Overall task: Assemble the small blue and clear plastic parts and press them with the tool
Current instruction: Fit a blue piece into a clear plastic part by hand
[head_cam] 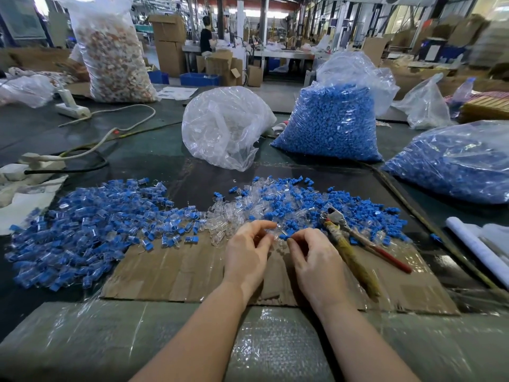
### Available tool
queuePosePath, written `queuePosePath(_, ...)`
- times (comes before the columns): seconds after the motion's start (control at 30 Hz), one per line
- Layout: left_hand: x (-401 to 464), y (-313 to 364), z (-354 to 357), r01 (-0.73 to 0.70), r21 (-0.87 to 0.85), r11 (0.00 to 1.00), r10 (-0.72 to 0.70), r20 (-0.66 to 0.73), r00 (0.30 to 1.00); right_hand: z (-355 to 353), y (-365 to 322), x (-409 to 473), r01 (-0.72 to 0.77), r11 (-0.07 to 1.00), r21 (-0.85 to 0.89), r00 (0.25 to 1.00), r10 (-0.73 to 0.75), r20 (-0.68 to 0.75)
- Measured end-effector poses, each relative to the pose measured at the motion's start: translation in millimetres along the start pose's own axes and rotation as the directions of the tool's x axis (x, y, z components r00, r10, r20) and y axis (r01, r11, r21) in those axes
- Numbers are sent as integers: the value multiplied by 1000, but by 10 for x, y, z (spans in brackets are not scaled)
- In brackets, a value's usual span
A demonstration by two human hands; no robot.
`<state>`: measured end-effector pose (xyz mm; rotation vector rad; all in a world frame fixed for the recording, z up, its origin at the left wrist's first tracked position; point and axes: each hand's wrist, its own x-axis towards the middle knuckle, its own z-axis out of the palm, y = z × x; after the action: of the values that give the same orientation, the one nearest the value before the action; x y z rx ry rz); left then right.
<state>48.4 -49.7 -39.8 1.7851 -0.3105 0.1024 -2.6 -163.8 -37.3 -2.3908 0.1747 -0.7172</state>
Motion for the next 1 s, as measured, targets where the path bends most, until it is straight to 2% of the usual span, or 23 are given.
queuePosePath(0.1,5,-1,10,29,-28,999,-29,12,1000,1,1,0,17,1000,-12,1000,-17,9)
queuePosePath(0.5,3,10,8,3,42,999,-6,57,998,34,28,6,32,999,-36,999,-31,28)
queuePosePath(1.0,-8,16,6,-10,70,997,1,134,991,55,21,17,-7,993,-118,999,12,38)
